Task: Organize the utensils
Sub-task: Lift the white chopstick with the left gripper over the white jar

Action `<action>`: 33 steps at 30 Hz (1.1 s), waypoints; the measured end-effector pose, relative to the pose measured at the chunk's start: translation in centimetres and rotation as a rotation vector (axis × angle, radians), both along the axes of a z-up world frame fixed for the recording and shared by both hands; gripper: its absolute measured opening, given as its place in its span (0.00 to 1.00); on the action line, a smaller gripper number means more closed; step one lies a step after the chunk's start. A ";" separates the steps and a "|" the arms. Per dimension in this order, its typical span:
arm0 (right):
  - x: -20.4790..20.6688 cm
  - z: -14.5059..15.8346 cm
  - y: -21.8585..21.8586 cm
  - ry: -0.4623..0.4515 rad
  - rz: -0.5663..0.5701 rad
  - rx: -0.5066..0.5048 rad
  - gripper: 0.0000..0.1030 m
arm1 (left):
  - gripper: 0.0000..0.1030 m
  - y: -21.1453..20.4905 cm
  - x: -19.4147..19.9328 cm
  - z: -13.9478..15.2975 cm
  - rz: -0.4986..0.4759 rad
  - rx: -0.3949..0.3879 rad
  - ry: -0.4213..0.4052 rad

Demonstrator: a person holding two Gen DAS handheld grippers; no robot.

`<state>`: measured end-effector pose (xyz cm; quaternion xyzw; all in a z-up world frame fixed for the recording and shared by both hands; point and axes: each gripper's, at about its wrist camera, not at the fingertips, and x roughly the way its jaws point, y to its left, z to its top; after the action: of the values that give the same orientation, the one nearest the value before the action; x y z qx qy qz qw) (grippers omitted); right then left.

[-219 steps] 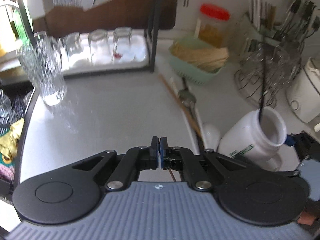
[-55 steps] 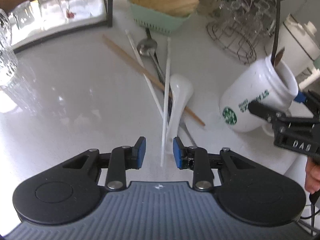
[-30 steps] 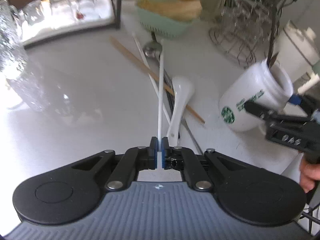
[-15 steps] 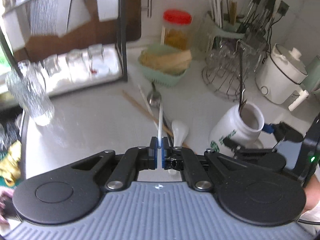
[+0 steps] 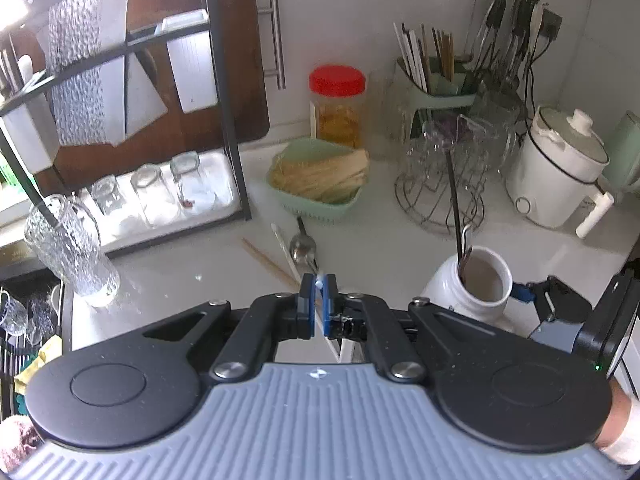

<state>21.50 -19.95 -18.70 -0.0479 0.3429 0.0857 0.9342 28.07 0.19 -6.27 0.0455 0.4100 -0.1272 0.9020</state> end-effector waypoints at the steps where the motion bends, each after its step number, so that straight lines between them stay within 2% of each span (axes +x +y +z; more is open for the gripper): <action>1: 0.0 0.0 0.0 -0.001 0.002 0.000 0.87 | 0.04 -0.1 0.1 0.2 0.001 -0.001 -0.007; 11: 0.0 -0.1 0.0 -0.005 0.009 -0.002 0.87 | 0.04 -0.4 0.8 2.3 0.009 -0.021 -0.092; 18: 0.1 -0.1 0.2 -0.007 -0.002 -0.002 0.87 | 0.04 -0.6 0.8 3.8 -0.012 -0.029 -0.123; 24: 0.3 -0.1 0.8 -0.006 -0.008 -0.003 0.87 | 0.04 -0.7 0.4 5.1 -0.046 -0.047 -0.138; 33: 0.7 -0.2 1.4 -0.014 0.000 -0.004 0.87 | 0.04 -1.3 0.5 6.7 -0.085 -0.063 -0.113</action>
<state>22.18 -18.56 -18.89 -0.0504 0.3367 0.0849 0.9364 28.57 -1.09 0.43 0.0414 0.3518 -0.1753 0.9186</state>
